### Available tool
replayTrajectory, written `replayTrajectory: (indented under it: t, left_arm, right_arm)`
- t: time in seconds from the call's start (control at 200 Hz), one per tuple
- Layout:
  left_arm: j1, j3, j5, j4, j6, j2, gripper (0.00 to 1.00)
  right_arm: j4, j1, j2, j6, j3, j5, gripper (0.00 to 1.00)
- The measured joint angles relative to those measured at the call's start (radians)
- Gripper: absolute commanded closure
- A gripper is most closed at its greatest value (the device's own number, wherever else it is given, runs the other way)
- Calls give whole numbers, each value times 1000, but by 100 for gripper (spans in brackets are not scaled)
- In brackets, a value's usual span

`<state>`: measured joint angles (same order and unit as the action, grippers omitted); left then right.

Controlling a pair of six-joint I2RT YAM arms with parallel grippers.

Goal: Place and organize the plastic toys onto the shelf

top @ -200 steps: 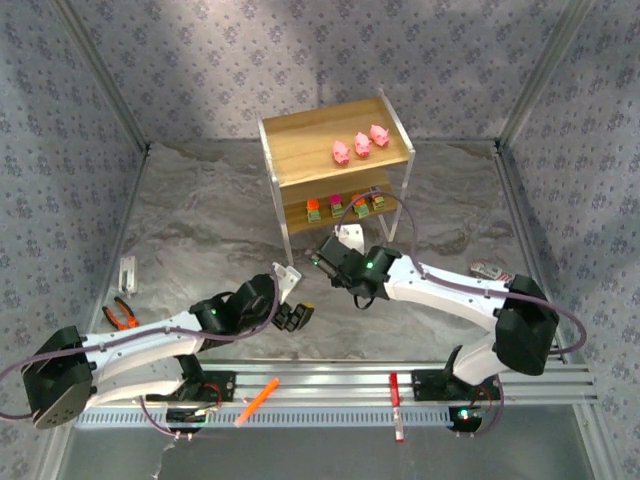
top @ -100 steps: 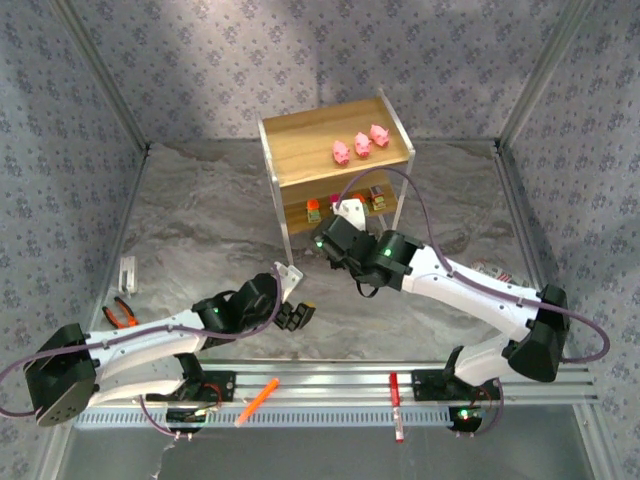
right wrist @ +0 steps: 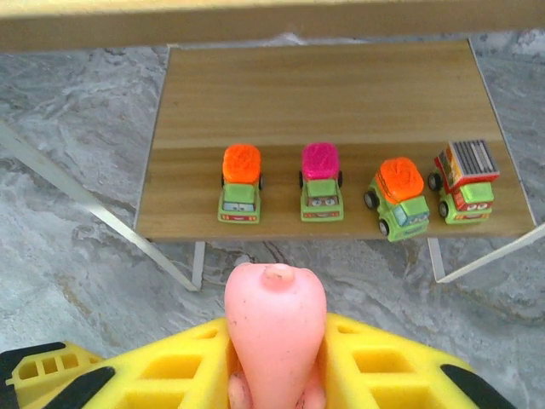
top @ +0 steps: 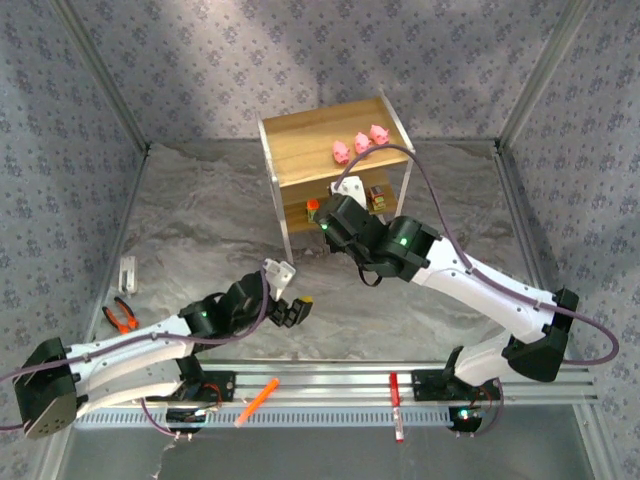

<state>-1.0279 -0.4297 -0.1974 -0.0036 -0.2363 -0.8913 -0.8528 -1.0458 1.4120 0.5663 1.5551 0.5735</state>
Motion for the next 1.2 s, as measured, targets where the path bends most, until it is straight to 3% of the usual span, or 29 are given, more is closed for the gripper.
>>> replayTrajectory:
  t: [0.74,1.199]
  left_arm:
    - [2,55,-122,-38,-12,191,11]
    - [53,77,-209,-98,-48,283,11]
  right_arm:
    - [-38,-2,109,-121,252,0,71]
    - [-50,16,204,-184,425,-6,70]
